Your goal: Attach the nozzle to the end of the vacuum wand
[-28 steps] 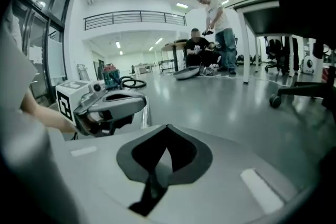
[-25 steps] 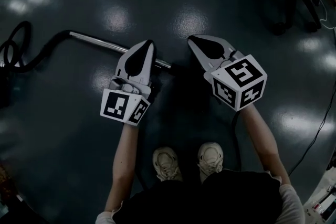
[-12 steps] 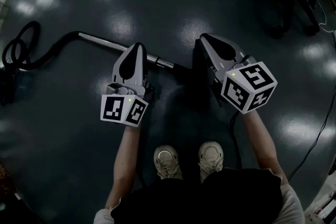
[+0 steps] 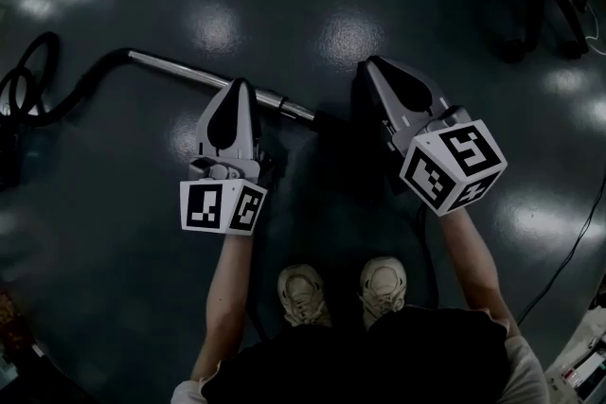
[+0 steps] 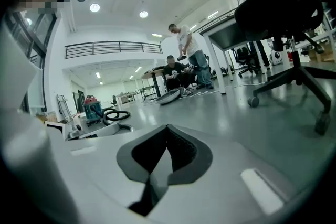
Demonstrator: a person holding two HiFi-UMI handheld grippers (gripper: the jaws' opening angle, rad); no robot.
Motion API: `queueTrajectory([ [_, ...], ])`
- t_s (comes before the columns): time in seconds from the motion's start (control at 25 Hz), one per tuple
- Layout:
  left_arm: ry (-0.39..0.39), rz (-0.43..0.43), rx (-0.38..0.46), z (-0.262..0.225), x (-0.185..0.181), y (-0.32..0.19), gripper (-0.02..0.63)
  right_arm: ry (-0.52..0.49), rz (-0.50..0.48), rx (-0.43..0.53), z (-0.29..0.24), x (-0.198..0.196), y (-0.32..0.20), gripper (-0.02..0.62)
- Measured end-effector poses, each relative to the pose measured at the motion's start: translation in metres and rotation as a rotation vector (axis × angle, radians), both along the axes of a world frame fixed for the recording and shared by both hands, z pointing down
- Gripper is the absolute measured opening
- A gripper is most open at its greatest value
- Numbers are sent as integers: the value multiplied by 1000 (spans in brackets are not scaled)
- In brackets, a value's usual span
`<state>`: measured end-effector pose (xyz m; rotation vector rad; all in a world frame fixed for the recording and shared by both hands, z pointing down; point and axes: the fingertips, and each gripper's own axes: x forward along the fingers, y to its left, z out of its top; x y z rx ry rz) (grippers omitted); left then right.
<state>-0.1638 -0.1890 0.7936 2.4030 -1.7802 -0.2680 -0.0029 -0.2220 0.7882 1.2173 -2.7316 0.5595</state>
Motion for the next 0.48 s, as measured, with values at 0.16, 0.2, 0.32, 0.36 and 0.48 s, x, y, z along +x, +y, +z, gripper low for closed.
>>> queueTrajectory([
  [0.16, -37, -7, -18, 19, 2, -8, 3, -18, 9, -26, 21, -1, -8, 8],
  [0.2, -55, -11, -16, 24, 2, -12, 3, -22, 13, -20, 25, -1, -12, 8],
  [0.32, -135, -41, -1, 26, -2, -23, 3, -16, 68, 0, 25, 2, -27, 8],
  [0.36, -148, -56, 1, 19, -5, -25, 3, -10, 95, -9, 18, 5, -29, 8],
  [0.48, -133, -99, 12, -49, -12, -36, 3, 10, 129, -42, -39, 11, -31, 8],
])
